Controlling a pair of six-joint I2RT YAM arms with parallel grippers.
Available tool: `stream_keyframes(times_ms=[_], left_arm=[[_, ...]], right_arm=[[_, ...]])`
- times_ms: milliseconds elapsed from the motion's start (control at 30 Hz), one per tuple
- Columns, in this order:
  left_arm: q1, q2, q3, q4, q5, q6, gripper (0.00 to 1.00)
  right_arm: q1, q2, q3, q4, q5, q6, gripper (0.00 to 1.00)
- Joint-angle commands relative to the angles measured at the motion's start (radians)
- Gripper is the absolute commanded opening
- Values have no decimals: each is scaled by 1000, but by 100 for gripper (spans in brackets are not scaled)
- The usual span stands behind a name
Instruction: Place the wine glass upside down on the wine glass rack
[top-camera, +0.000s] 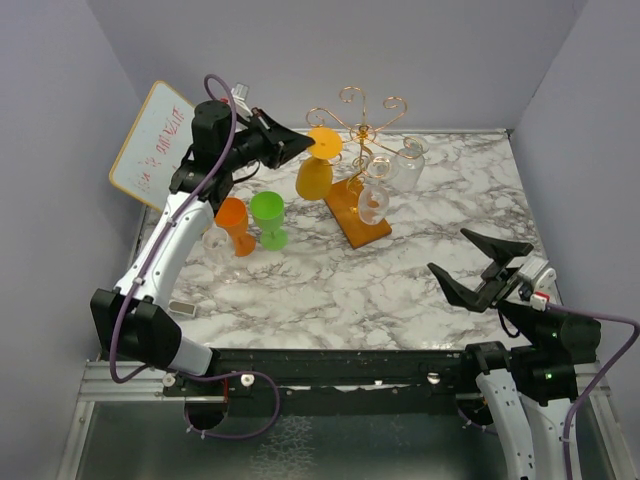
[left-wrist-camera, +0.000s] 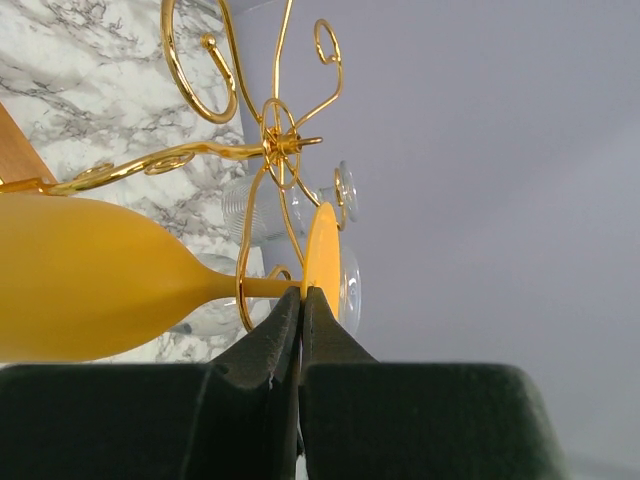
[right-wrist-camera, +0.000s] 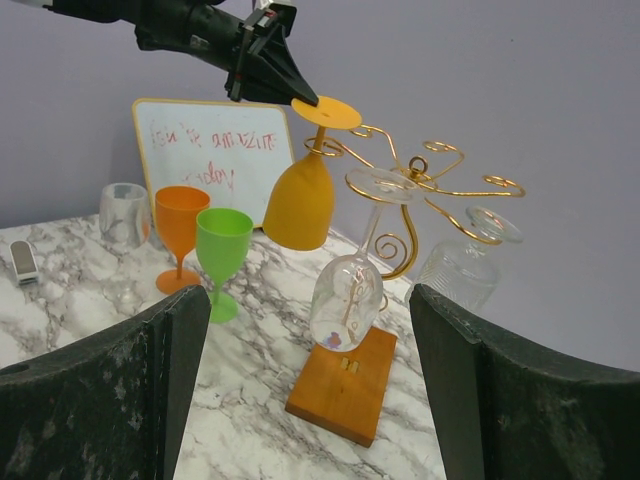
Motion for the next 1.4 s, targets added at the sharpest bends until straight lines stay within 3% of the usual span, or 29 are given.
stream_keyframes(times_ms=[0,733,967,1367], left_arm=[[6,-45,-20,3,45,7,0],[-52,33,-2,7,71,27,0],[-55,38,32,-37,58,56,19],[-53,-7,60,-162,29,143,67]], right_arm=[[-2,1,-1,5,53,16,86],[-2,-4,-33,8,109,14,87],[-1,-11,-39,5,127,12,87],[-1,-20,-30,-12,145,4,88]])
